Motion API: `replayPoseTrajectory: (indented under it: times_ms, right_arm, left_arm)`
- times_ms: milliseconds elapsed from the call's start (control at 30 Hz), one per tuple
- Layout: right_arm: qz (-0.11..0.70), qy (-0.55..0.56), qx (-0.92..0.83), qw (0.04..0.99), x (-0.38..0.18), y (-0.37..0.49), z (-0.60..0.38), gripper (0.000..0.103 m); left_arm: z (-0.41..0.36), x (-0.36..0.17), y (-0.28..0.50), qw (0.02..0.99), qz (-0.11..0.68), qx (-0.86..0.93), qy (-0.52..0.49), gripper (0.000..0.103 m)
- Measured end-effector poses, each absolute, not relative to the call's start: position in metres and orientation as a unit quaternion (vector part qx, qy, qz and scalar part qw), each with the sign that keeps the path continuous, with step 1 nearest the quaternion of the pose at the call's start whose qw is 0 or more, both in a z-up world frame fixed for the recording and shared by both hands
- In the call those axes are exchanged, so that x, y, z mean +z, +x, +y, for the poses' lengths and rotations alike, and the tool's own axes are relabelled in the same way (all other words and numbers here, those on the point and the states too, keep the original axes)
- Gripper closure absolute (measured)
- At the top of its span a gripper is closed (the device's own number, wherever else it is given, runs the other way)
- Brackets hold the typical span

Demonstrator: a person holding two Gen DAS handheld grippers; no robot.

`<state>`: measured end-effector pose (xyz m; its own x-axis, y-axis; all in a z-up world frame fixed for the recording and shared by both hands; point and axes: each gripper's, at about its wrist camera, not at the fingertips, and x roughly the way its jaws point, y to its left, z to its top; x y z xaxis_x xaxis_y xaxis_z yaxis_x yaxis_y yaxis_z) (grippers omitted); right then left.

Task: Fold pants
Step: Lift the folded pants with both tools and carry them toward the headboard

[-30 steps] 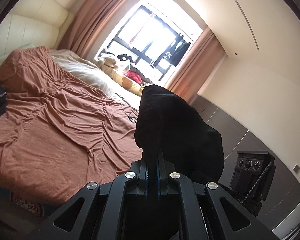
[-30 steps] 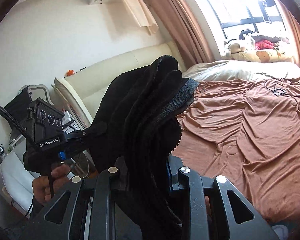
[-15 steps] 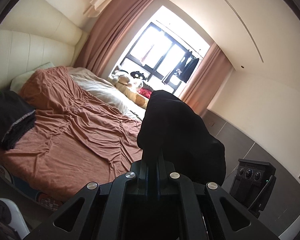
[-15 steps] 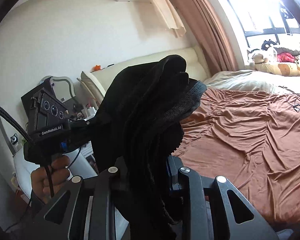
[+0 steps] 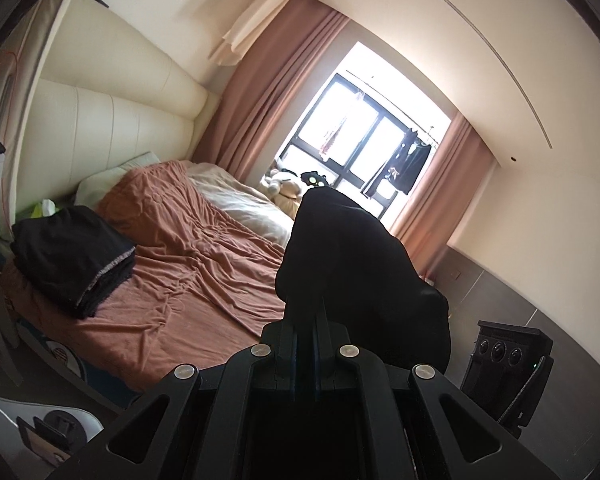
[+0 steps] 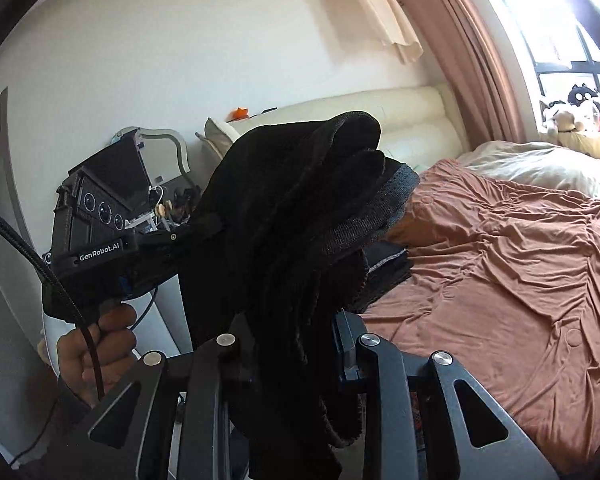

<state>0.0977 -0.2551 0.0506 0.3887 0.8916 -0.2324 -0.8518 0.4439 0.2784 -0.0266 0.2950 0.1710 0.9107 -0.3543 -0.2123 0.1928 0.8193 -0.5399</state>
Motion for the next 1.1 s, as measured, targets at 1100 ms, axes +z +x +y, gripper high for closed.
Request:
replayPoseTrajectory:
  times_ms: [1100]
  right_arm:
    - [0.235, -0.012, 0.596, 0.768, 0.039, 0.289, -0.047, 0.080]
  left_arm:
    - [0.514, 0.129, 0.120, 0.942, 0.149, -0.041, -0.297, 0.098]
